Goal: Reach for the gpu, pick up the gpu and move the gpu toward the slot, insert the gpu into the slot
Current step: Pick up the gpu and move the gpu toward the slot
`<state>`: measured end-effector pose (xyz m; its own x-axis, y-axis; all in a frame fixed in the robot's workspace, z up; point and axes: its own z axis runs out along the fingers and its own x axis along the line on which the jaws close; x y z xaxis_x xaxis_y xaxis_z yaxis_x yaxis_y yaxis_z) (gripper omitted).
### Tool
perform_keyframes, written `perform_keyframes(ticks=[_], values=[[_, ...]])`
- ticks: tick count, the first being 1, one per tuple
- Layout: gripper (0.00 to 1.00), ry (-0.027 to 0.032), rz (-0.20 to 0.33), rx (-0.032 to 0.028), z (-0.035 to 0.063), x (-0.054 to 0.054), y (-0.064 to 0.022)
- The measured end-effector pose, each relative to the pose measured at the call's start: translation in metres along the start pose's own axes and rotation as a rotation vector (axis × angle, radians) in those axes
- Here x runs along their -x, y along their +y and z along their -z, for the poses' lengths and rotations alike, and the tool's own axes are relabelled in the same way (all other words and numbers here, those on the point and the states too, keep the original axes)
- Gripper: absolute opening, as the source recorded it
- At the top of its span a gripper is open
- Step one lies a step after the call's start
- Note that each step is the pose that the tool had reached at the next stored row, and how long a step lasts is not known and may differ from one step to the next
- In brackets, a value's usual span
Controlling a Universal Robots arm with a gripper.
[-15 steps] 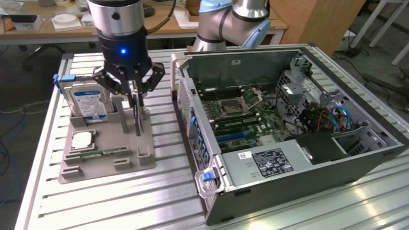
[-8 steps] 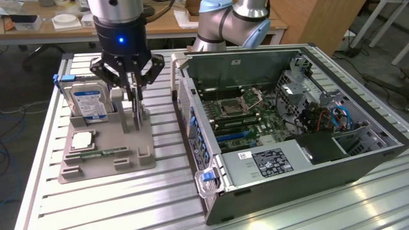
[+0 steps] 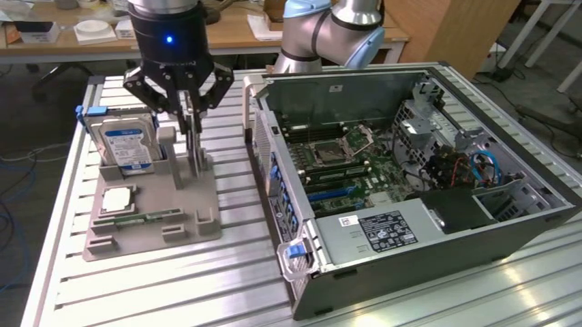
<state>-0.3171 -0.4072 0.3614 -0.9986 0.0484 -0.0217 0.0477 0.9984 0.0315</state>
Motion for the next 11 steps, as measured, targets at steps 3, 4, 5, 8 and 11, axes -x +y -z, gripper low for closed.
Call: perform_keyframes(ticks=[3,4,5,8,11], values=[[0.25,-0.0001,0.000,0.0000,0.0070,0.000,0.0002],[0.25,0.0000,0.000,0.0000,0.0090,0.000,0.0003],[0.25,0.0000,0.000,0.0000,0.0113,0.000,0.0004],[0.25,0.0000,0.000,0.0000,0.0182,0.000,0.0006],[0.25,-0.0001,0.000,0.0000,0.0252,0.001,0.0008]])
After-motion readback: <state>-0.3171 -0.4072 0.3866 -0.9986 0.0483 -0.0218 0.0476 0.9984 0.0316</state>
